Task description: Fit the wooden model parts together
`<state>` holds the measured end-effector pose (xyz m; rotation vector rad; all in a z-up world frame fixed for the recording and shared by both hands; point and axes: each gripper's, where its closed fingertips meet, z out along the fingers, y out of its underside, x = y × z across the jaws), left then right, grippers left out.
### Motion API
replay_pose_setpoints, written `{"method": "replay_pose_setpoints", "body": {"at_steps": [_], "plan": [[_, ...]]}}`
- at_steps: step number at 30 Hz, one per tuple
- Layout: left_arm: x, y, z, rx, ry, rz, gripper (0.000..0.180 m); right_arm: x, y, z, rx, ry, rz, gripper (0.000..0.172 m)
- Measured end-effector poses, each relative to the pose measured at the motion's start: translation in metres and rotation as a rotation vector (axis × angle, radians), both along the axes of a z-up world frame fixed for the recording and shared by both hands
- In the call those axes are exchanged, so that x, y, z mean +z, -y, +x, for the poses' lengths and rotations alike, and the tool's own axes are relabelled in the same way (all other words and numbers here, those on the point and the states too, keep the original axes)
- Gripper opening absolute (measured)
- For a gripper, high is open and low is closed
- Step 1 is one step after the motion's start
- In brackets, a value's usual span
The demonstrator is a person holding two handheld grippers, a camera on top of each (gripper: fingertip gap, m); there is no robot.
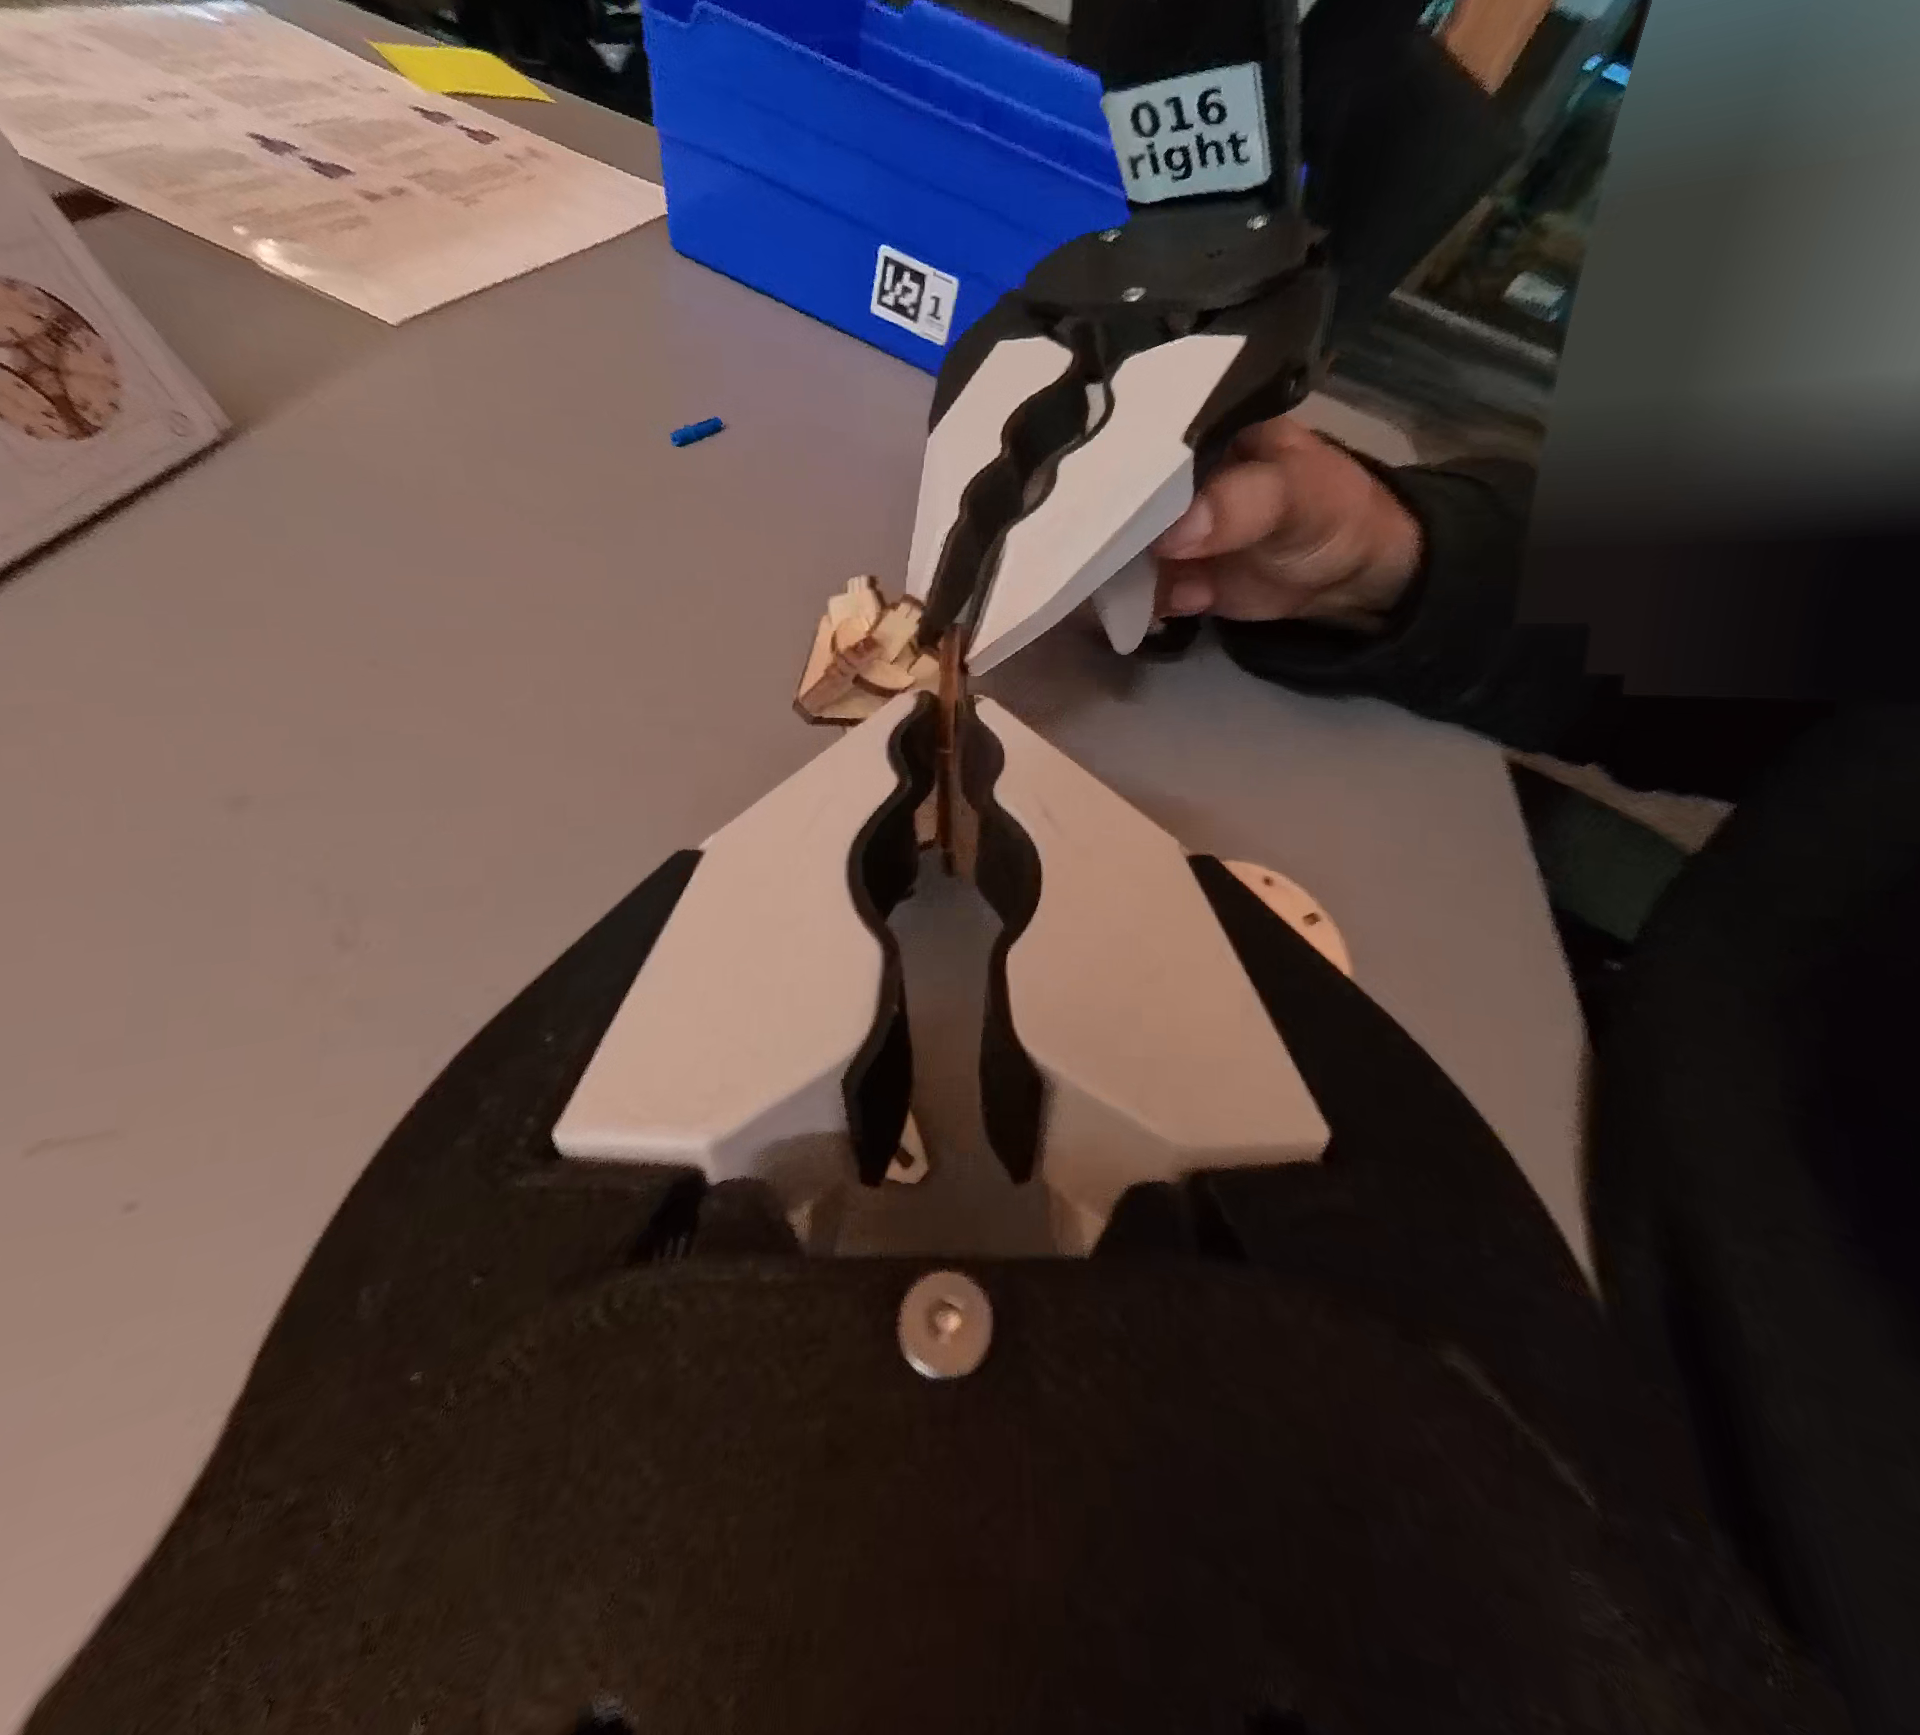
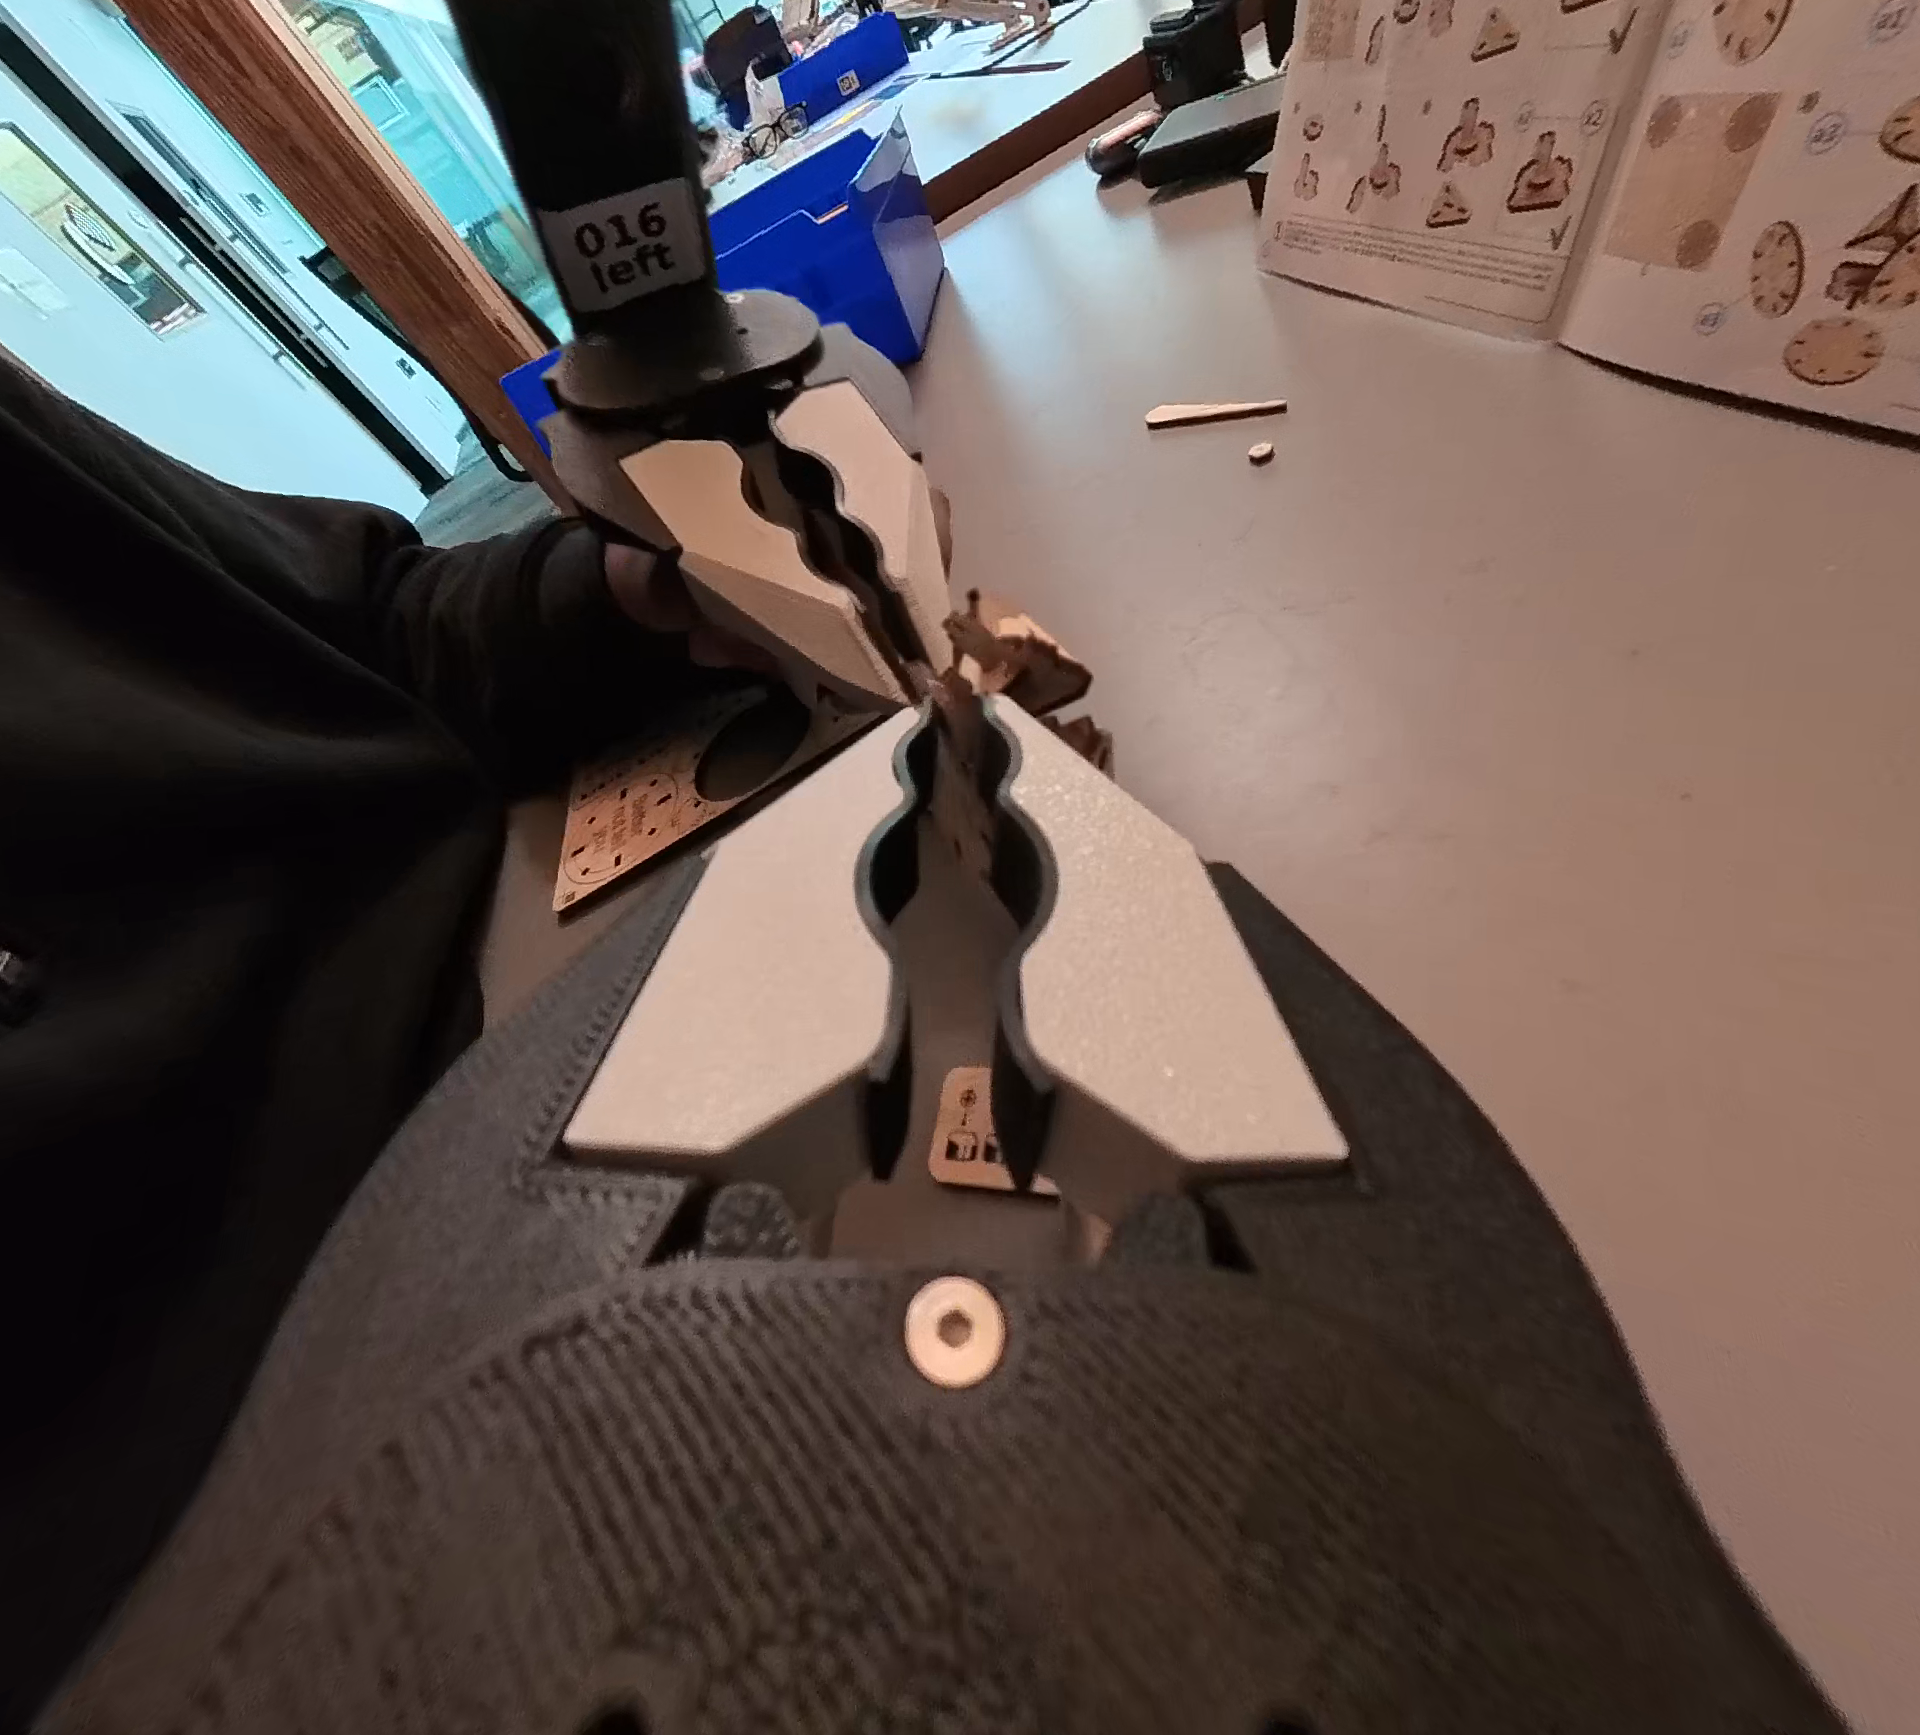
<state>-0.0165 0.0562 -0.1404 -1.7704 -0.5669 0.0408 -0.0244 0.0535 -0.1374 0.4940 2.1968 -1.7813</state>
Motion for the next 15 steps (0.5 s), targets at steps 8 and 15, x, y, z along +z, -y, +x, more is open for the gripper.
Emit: {"method": "replay_pose_setpoints", "body": {"at_steps": [8, 15], "plan": [[-0.0014, -0.0031, 0.0, -0.005, 0.163, 0.09, 0.0, -0.0005, -0.0007, -0.0009, -0.005, -0.072, 0.003, 0.006], [-0.0012, -0.0047, -0.003, 0.045, 0.162, 0.095, 0.0, -0.0008, -0.0018, -0.0046, -0.026, -0.078, 0.0, 0.007]]}}
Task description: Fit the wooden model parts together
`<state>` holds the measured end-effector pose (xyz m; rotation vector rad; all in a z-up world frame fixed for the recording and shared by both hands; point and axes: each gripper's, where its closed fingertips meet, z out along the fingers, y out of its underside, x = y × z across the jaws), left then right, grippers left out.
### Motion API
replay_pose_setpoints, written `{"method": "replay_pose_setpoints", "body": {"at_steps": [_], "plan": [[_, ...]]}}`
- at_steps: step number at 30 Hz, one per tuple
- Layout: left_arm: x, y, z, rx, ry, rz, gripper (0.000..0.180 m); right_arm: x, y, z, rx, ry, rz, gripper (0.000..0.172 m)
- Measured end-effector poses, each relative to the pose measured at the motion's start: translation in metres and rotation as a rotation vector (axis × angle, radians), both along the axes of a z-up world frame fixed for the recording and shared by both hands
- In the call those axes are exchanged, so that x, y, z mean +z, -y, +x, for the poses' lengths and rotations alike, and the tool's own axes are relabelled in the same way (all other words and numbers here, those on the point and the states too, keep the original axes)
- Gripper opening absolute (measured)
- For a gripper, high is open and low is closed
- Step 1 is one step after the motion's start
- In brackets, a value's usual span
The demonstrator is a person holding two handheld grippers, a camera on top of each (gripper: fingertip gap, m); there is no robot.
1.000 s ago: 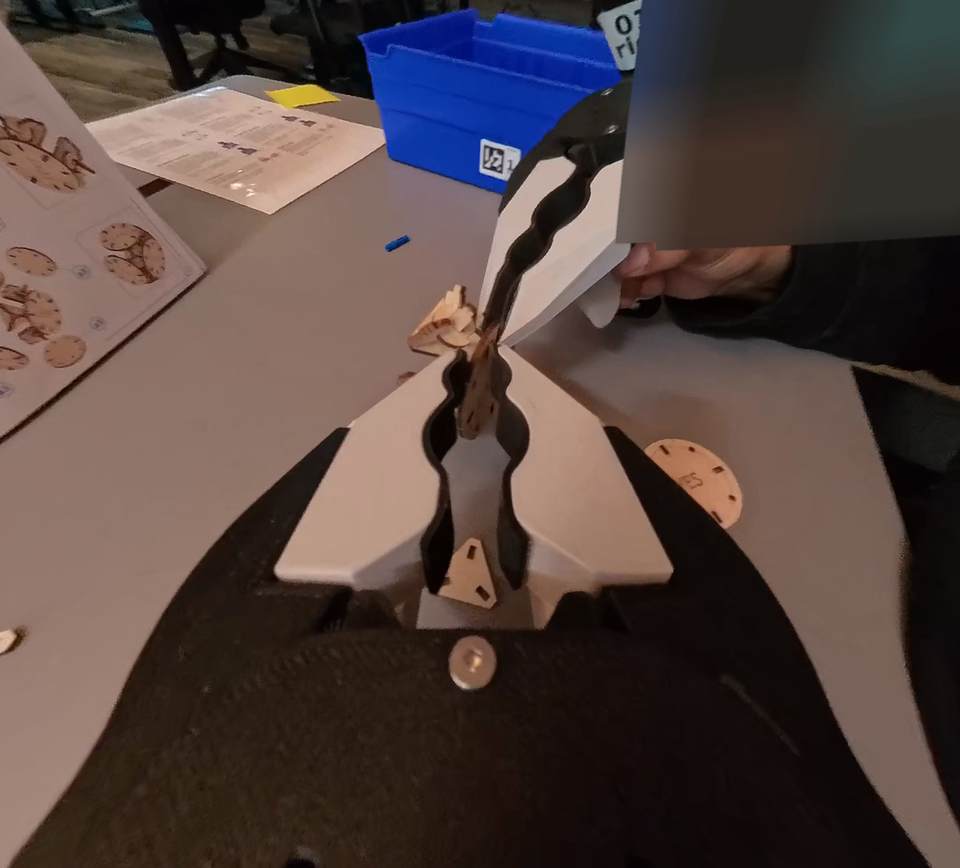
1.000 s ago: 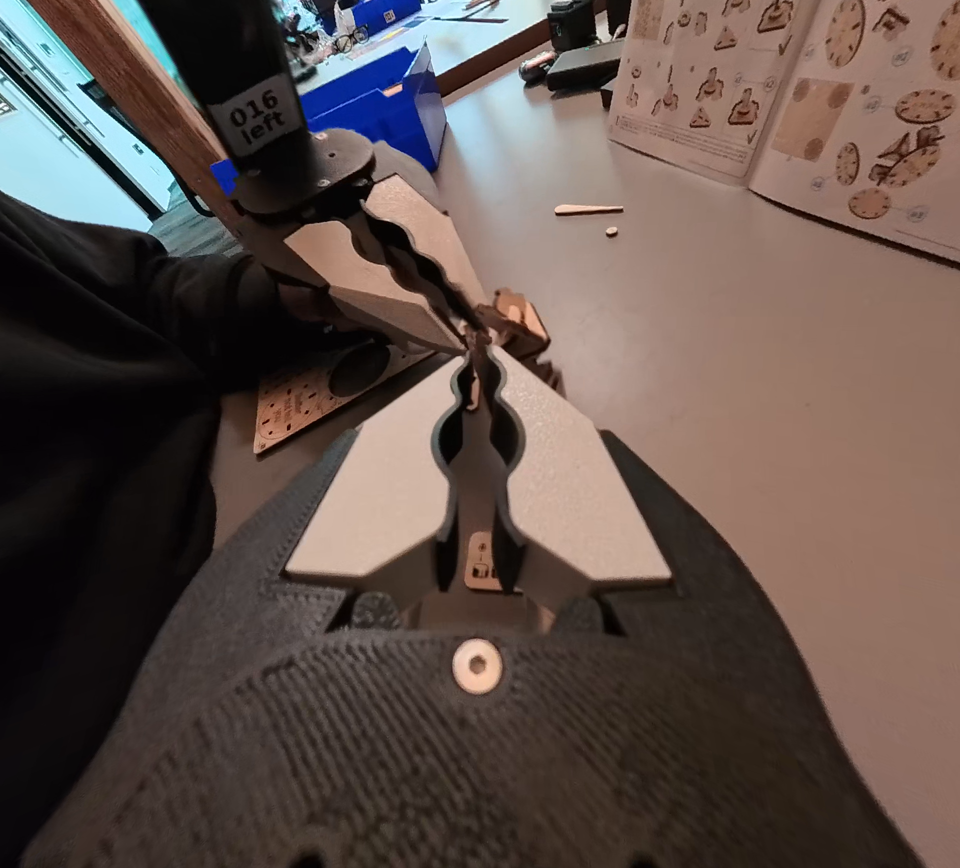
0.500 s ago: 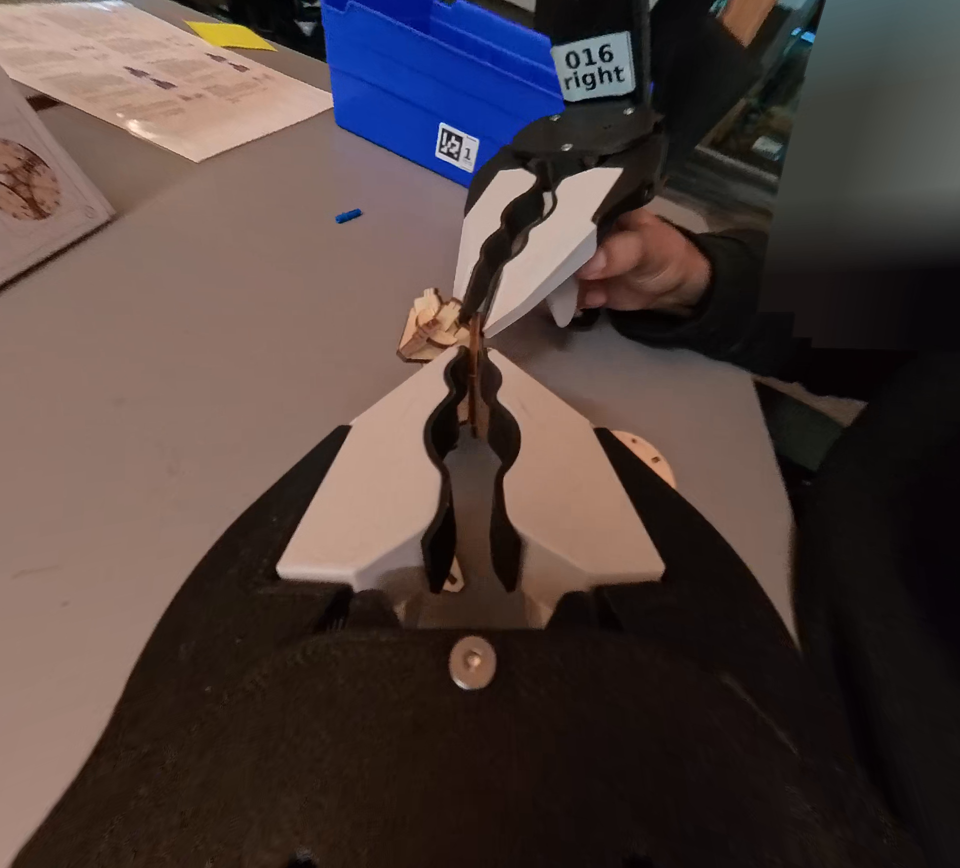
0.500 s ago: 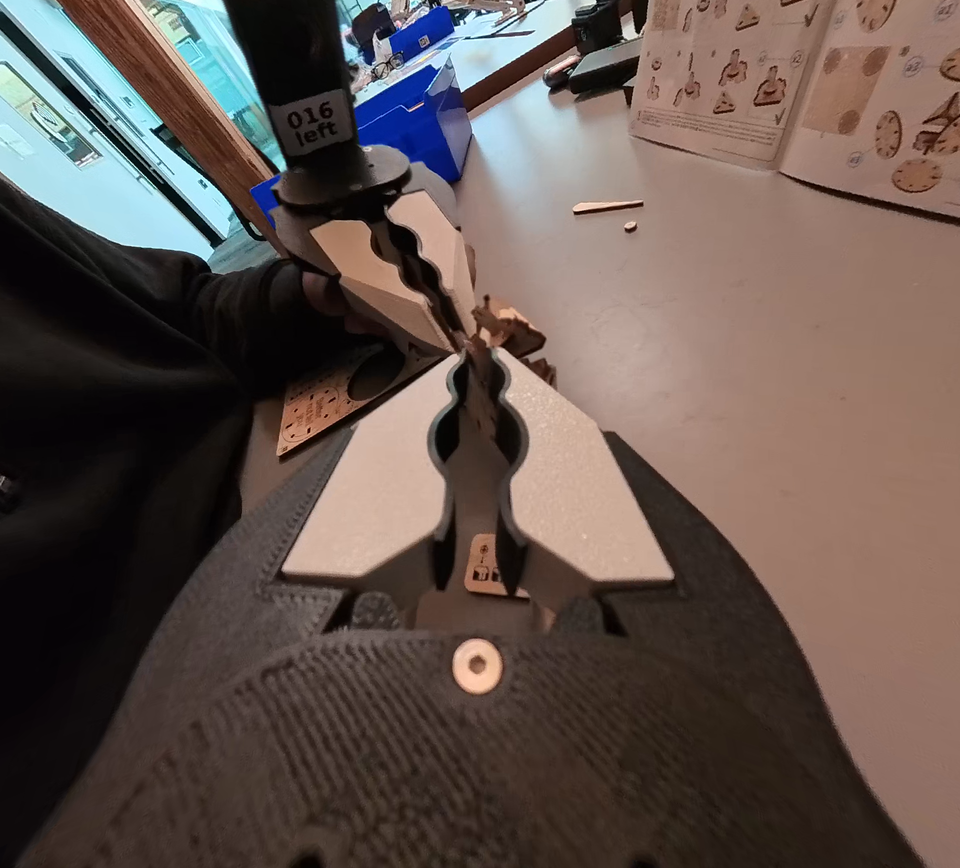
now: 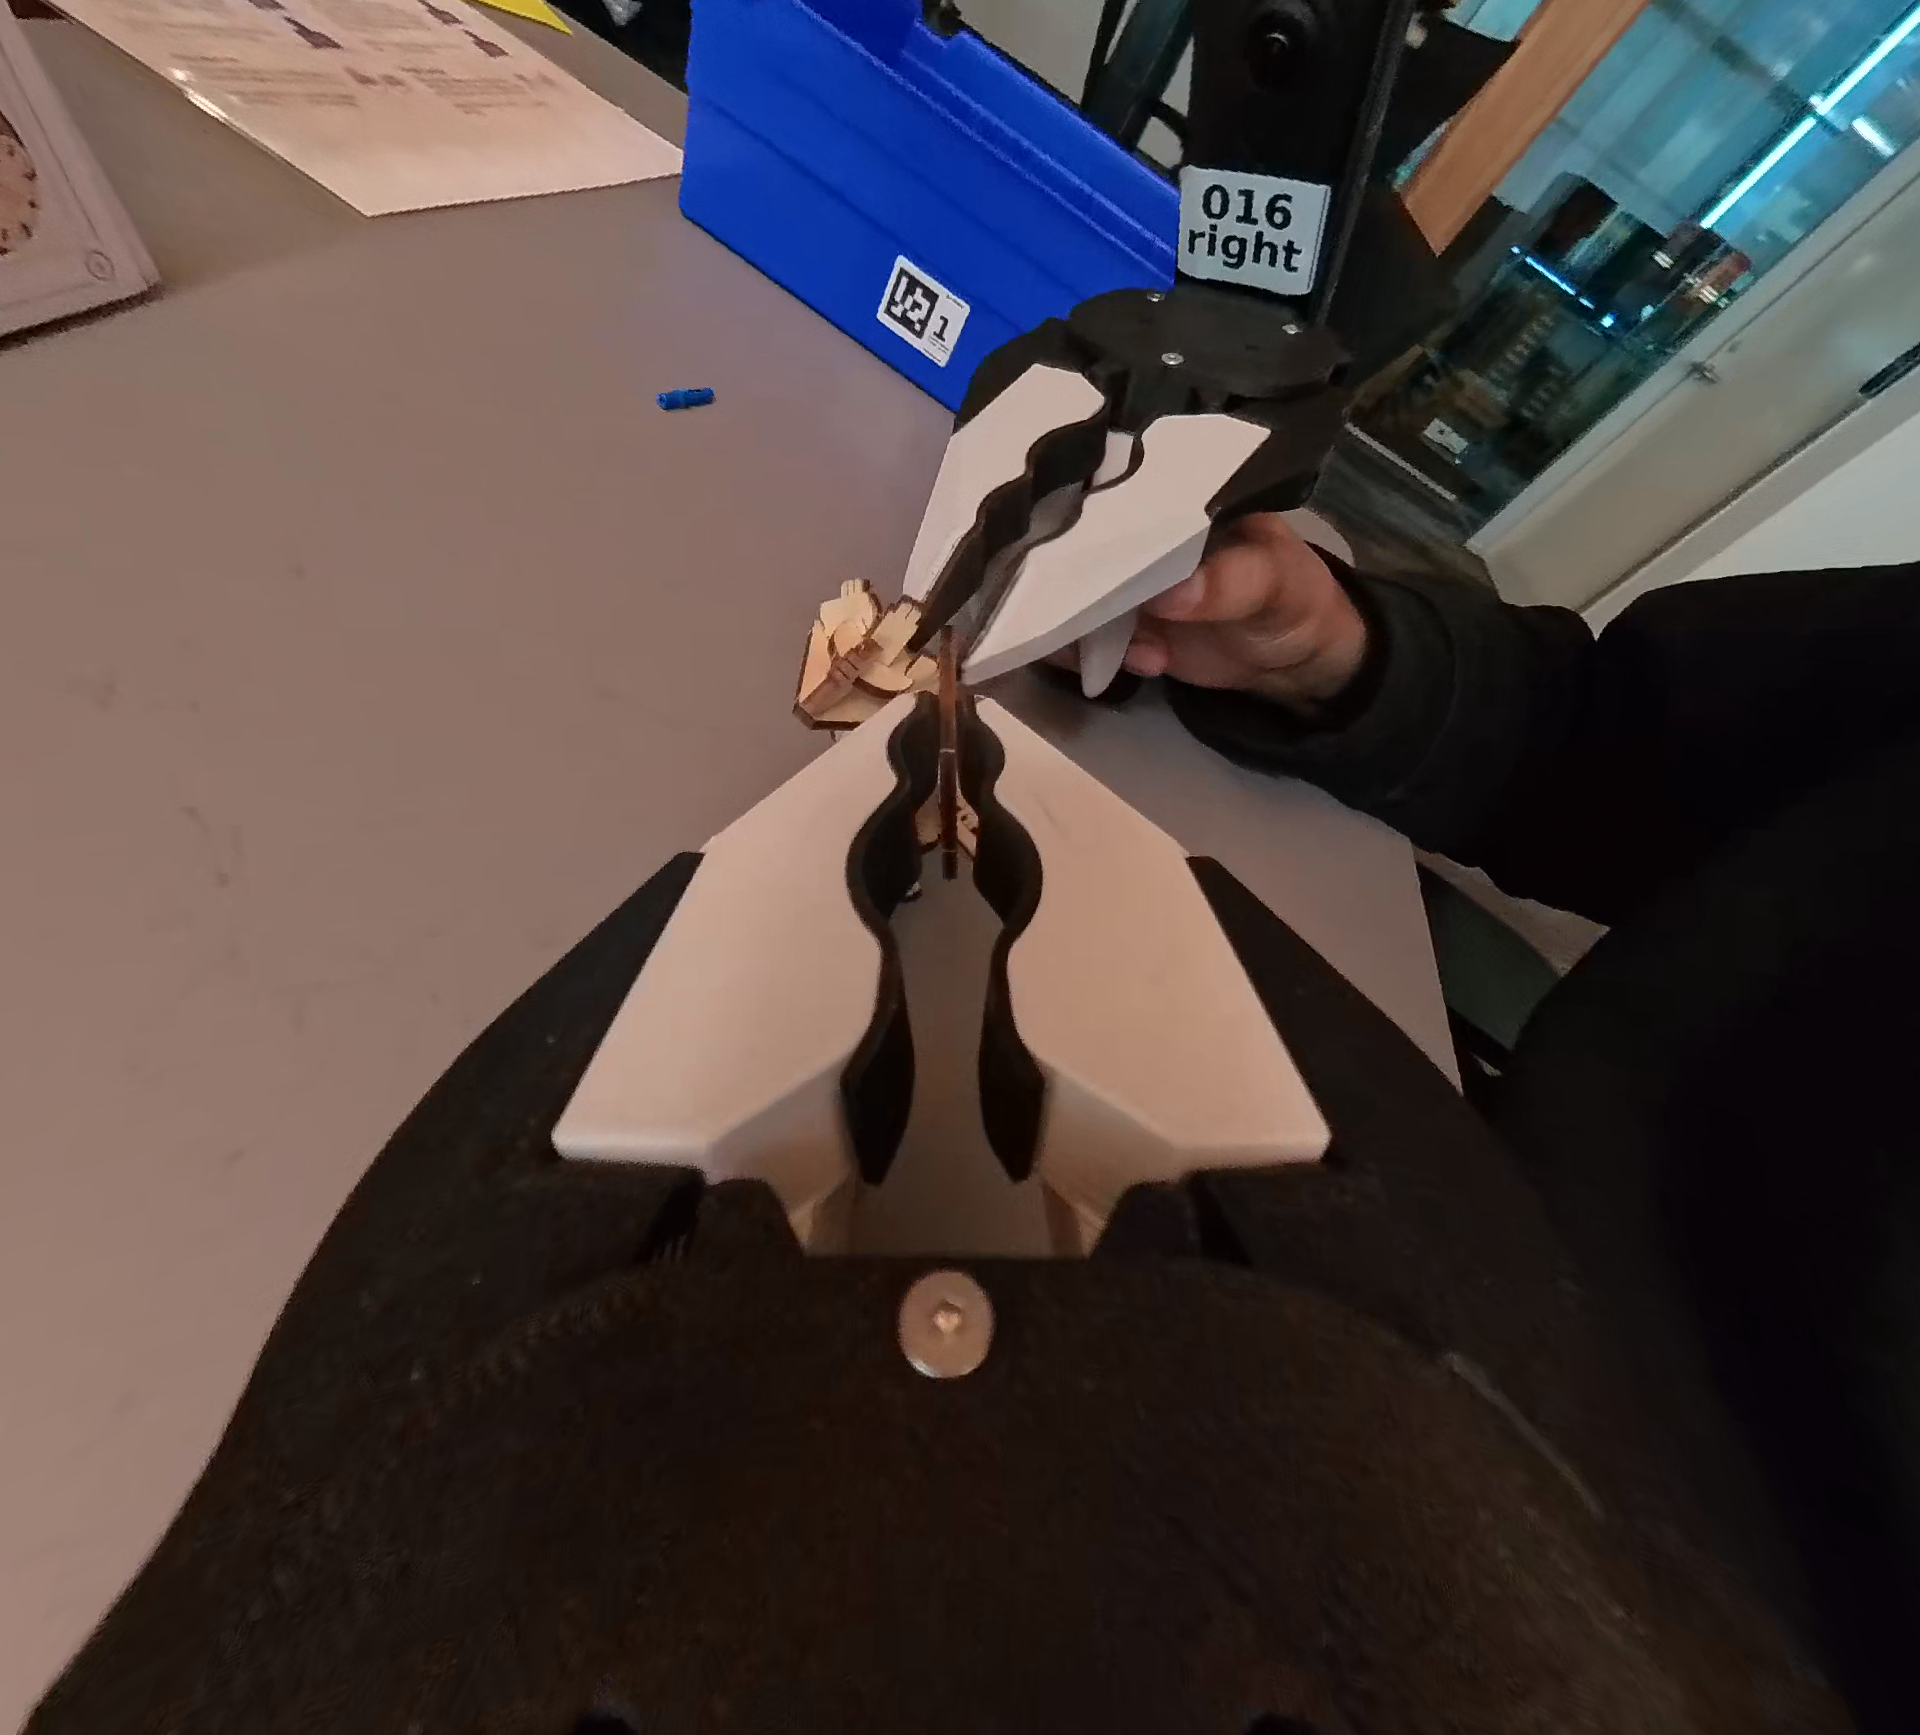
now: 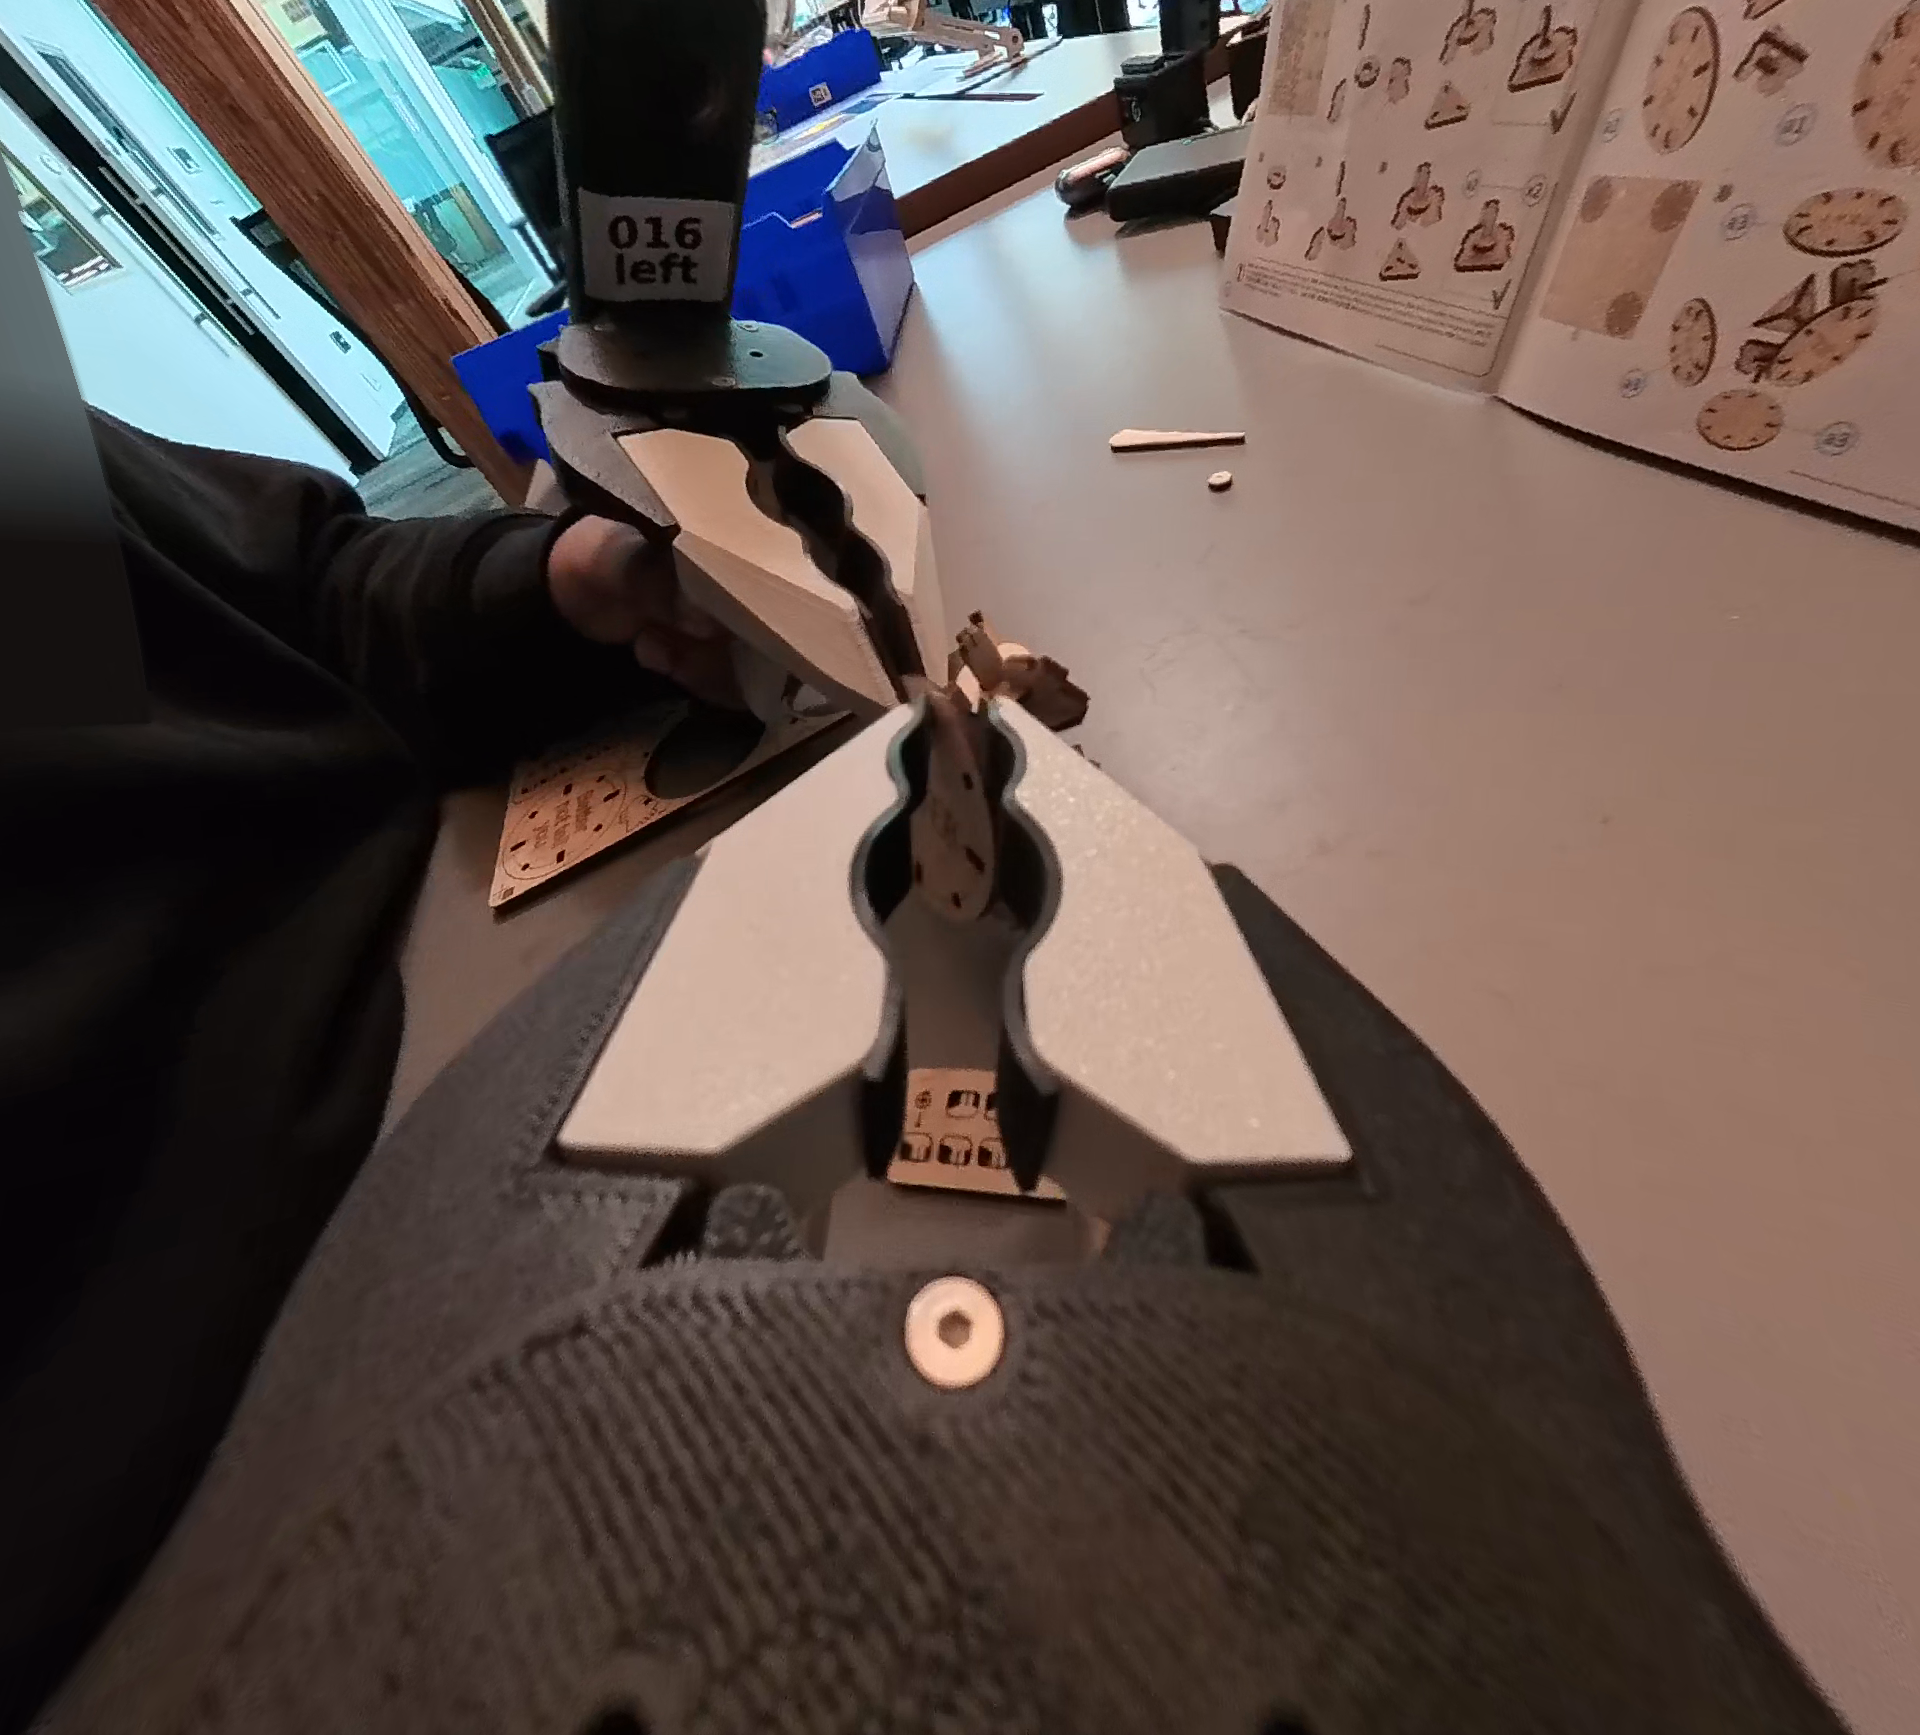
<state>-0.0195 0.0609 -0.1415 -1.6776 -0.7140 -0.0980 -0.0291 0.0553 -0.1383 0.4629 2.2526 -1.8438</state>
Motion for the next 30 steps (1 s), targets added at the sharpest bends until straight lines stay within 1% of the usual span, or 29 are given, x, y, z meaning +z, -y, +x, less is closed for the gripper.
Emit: {"method": "replay_pose_setpoints", "body": {"at_steps": [6, 11, 19, 30], "plan": [[0.0022, -0.001, -0.0017, 0.05, -0.041, -0.019, 0.0, 0.001, -0.0005, -0.0019, -0.019, -0.023, -0.002, 0.008], [-0.0006, -0.0013, -0.003, 0.082, -0.122, -0.098, 0.0, -0.0025, -0.0008, -0.0025, -0.043, -0.059, 0.05, 0.01], [-0.0016, -0.0023, -0.0023, 0.072, -0.113, -0.088, 0.0, -0.0037, -0.0025, -0.0018, -0.007, 0.022, 0.036, 0.008], [0.0021, -0.0039, 0.0003, 0.066, -0.119, -0.065, 0.0, -0.0018, -0.004, 0.0011, 0.029, -0.026, 0.028, 0.008]]}}
